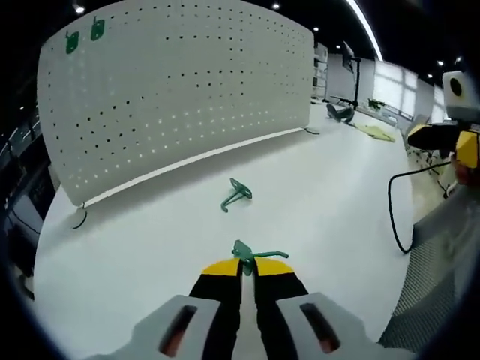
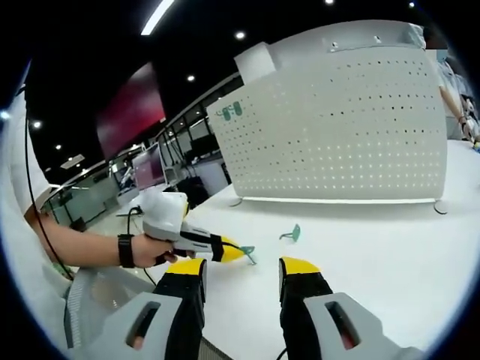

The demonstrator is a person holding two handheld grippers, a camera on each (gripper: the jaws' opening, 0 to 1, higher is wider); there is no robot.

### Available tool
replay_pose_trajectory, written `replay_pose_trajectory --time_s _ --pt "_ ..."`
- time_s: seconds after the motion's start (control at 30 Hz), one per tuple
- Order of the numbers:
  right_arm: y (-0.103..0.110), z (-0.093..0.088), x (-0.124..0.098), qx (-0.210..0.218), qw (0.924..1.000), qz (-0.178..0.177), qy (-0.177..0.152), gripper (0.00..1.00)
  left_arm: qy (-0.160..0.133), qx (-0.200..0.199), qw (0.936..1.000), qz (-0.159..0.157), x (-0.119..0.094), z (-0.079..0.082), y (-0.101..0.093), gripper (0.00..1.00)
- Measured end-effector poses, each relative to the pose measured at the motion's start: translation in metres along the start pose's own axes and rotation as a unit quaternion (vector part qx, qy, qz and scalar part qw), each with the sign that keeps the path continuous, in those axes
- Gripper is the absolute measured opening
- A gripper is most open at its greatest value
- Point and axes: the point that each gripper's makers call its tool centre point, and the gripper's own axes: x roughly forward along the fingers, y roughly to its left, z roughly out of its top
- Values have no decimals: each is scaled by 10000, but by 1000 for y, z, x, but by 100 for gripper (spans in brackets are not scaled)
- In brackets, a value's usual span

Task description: Insert the hook assembly into the mounting plate slot until the hook locks in place.

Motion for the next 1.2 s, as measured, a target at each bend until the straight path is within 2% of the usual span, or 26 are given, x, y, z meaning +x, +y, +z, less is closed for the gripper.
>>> replay_pose_trajectory --time_s 0.1,0.2,0.33,0.4,0.6,0.97,1.2 --pt "1 1 0 -13 10000 21 -9 39 -37 -195 9998 2 -5 5 0 4" --pt "4 4 1 -84 9999 66 -27 39 -169 -548 9982 -163 -11 15 -6 3" --pt "9 6 3 -203 9997 148 -15 38 -199 -531 9982 -168 -20 23 -8 3" --pt "11 7 4 -241 9995 195 -13 37 -241 -723 9968 -239 -24 27 -10 3" --pt "18 11 5 -438 9985 320 -11 35 -244 -950 9948 -274 -36 35 -12 3" --pt "28 14 6 -717 9959 558 27 33 -73 -1381 9895 -423 -58 36 -31 3" --pt "40 10 8 -901 9933 723 106 31 -113 -1416 9884 -540 -73 39 -46 3"
